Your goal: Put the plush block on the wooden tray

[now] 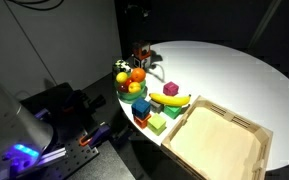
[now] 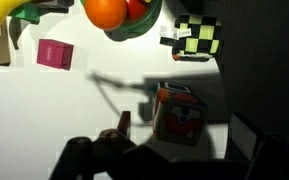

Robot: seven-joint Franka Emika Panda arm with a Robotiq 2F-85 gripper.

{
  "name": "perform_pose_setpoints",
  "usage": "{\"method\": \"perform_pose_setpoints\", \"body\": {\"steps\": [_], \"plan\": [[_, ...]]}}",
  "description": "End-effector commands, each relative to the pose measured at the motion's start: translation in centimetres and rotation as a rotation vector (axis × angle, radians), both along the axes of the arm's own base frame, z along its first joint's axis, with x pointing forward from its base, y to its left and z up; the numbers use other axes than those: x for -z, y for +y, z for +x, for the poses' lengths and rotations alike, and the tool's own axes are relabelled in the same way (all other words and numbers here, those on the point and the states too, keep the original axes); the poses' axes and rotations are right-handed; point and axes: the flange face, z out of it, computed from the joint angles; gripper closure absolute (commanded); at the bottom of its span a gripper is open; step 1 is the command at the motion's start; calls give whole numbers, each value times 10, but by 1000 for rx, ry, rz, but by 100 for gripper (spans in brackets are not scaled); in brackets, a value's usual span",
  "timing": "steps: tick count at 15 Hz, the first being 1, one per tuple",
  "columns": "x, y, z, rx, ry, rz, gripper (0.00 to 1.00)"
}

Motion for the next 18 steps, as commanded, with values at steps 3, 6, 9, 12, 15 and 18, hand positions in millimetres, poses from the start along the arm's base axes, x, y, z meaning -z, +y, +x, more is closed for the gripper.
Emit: {"method": "perform_pose_setpoints", "body": {"steps": [3, 6, 9, 12, 15, 18], "plan": [[17, 0, 4, 1, 14, 4, 0], [32, 2, 6, -6, 29, 9, 0], [43, 7, 7, -28, 40, 24, 0], [53, 13, 7, -43, 34, 25, 0], [62, 20, 10, -50, 17, 25, 0], [73, 26, 14, -47, -4, 30, 0]]}}
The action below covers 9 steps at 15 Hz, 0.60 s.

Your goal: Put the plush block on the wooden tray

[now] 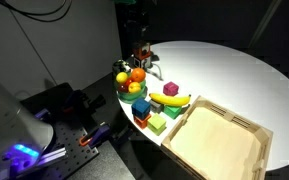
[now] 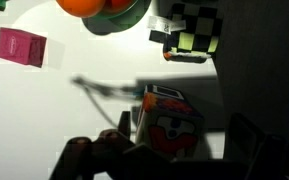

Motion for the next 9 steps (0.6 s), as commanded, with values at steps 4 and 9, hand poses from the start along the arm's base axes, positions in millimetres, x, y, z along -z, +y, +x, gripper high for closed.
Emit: {"method": "perform_pose_setpoints", "body": {"steps": [4, 9], "plan": [[18, 11, 10, 27, -69, 13, 0], [32, 18, 16, 95, -102, 9, 0]]}}
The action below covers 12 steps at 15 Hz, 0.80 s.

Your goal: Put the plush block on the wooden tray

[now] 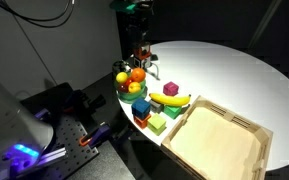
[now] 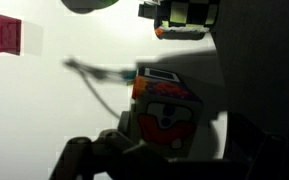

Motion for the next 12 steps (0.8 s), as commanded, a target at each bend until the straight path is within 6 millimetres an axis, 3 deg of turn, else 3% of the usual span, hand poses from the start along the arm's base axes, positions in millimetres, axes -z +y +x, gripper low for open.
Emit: {"method": "perform_pose_setpoints", "body": {"steps": [1, 12], "plan": [[5, 5, 7, 54, -26, -21, 0], [26, 3, 16, 94, -33, -85, 0]]}}
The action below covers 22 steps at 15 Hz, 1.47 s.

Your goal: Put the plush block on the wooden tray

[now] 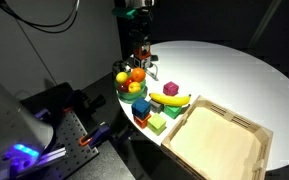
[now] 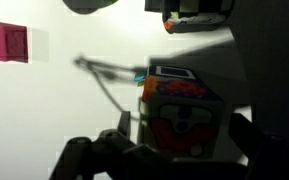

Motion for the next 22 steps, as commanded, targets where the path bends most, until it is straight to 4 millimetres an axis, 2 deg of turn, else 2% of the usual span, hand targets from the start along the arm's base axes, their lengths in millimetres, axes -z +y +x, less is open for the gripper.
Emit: {"method": "perform_pose_setpoints", "body": {"steps": [1, 18, 19, 20, 22], "plan": [[4, 3, 8, 9, -11, -29, 0], [31, 1, 25, 18, 12, -49, 0], [32, -1, 27, 25, 14, -46, 25], [32, -2, 28, 29, 15, -45, 26], [30, -4, 31, 40, 13, -41, 43]]}}
